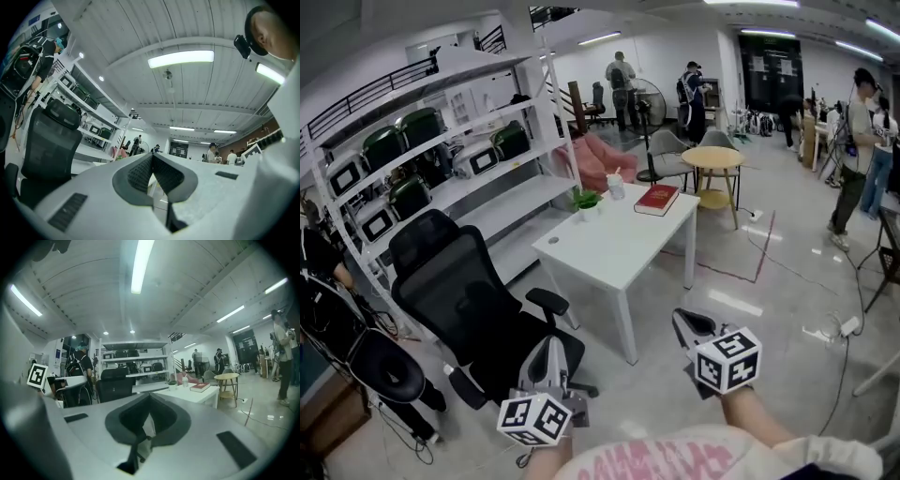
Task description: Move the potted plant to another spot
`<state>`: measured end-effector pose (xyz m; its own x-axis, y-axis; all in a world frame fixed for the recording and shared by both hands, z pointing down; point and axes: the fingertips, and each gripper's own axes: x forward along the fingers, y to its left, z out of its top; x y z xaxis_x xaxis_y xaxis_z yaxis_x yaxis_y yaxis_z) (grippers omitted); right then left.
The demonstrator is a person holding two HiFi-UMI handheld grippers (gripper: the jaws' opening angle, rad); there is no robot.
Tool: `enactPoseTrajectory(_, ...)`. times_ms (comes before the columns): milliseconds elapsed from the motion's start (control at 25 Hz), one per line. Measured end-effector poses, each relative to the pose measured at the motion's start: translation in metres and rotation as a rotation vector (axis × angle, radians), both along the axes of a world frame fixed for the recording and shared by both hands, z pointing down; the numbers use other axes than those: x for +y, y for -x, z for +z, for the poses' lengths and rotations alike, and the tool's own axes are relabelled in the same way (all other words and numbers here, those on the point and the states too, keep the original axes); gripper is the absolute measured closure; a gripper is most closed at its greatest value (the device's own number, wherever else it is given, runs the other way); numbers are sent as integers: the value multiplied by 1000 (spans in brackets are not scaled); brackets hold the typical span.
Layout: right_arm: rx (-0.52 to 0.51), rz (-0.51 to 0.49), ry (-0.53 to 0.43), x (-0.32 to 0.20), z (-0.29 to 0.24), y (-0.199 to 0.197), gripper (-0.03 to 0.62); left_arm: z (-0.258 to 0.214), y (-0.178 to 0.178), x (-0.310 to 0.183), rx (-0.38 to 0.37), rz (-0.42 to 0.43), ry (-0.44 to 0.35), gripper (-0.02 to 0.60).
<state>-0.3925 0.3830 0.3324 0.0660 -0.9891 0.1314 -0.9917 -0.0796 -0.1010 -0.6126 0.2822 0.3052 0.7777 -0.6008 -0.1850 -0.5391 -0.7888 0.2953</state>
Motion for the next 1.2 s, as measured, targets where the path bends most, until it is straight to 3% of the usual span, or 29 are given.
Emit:
enactPoseTrajectory(440,-4,-14,145,-54,57,-15,588,50,-20,-53,-42,-7,81,578)
enactPoseTrajectory(880,-9,-28,164,-143,72,-72,588,69,-66,-137,-55,-46,122,578)
enactPoseTrajectory(1200,-5,-59,135,-228,56,-124,588,49,-117,-216,-25,-51,100,578)
